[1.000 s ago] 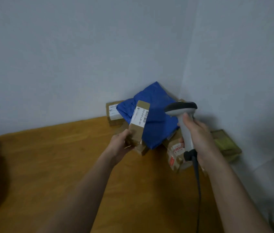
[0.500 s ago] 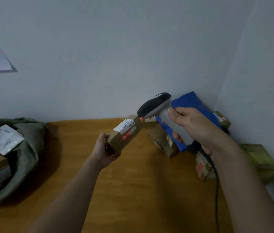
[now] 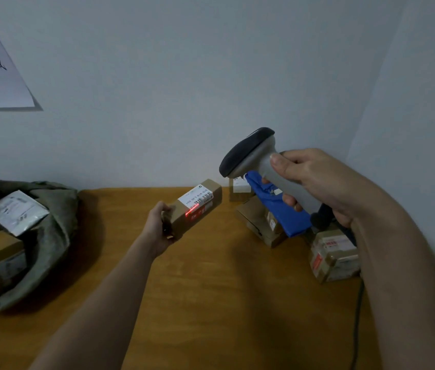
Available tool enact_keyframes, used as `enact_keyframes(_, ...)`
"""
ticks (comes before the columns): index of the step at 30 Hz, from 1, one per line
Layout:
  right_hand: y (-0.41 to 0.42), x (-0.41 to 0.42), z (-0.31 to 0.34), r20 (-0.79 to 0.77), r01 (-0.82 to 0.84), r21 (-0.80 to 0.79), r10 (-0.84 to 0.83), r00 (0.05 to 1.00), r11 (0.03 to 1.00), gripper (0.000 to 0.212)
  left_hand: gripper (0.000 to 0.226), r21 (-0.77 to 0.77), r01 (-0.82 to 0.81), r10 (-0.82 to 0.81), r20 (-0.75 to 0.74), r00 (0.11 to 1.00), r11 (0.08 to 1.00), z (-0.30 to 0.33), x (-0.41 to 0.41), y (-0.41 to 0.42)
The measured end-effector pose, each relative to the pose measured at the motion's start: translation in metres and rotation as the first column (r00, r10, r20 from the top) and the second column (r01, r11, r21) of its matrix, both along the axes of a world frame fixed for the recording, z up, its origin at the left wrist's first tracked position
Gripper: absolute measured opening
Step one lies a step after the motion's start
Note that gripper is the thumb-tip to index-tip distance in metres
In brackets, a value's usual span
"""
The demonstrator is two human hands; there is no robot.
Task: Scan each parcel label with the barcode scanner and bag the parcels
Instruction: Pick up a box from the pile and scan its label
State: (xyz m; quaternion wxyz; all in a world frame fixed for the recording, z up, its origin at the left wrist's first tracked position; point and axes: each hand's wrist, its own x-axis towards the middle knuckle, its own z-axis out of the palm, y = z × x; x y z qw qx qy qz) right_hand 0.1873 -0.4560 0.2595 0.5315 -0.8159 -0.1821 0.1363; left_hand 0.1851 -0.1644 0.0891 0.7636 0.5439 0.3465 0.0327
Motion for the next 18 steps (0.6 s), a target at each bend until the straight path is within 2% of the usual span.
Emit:
enact_keyframes(11,0.012,0.000,0.007,-0.027,-0.026,0.028,0.026,0.999,0.999,0.036,0.024,0.090,-0.025,0.026,-0.002,1.000,0.996,-0.002,-0.009,0.012)
enact_keyframes(18,0.064,-0.005,0.002,-0.065,-0.051,0.022,0.052,0.997,0.998,0.040,0.024,0.035,-0.086,0.086,0.008,0.996,0.996,-0.010,-0.028,0.055)
